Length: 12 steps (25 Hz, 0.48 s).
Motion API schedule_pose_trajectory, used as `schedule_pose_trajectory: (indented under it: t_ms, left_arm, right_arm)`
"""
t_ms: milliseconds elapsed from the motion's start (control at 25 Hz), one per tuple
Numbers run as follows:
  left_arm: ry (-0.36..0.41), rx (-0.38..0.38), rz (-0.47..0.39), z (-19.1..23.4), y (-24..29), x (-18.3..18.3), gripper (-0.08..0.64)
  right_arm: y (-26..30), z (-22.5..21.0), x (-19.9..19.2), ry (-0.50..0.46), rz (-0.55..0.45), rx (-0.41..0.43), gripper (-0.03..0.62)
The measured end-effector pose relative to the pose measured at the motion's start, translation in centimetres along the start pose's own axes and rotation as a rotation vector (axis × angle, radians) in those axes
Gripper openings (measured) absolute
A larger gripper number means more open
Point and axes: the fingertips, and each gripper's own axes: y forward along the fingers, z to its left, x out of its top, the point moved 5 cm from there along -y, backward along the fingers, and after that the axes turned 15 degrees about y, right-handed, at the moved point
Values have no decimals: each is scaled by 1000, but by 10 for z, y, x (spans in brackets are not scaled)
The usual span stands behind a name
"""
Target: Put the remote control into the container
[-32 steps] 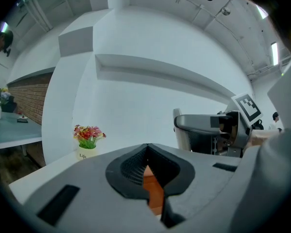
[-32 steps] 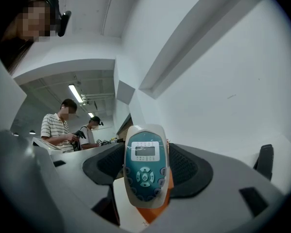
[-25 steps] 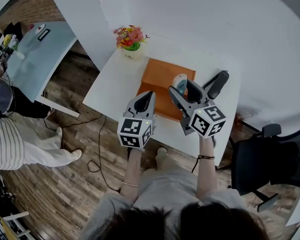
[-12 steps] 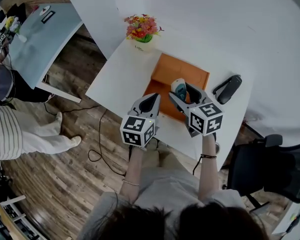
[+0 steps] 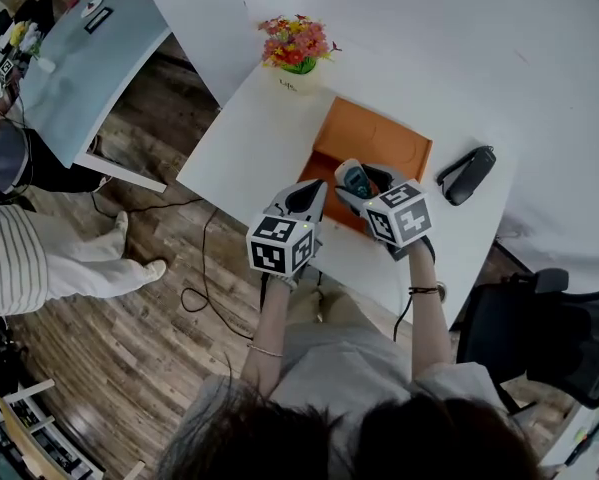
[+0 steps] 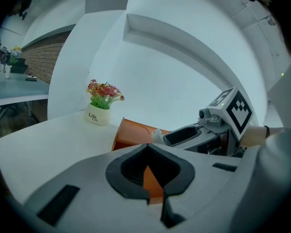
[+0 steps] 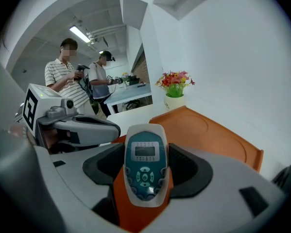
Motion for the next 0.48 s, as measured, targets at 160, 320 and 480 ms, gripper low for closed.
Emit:
schedule_pose_trajectory:
  t_ms: [160, 320, 480]
  left_arm:
    - [0, -19, 19, 0, 3, -2, 3]
    - [-6, -24, 9, 1, 1, -4, 3]
    - [12, -28, 33, 1, -4, -9, 3]
  right_arm:
    - [11, 3, -5, -17, 67, 6, 281]
    - [20, 6, -11, -34, 117, 6, 281]
    - [26, 4, -22, -50, 180, -10, 281]
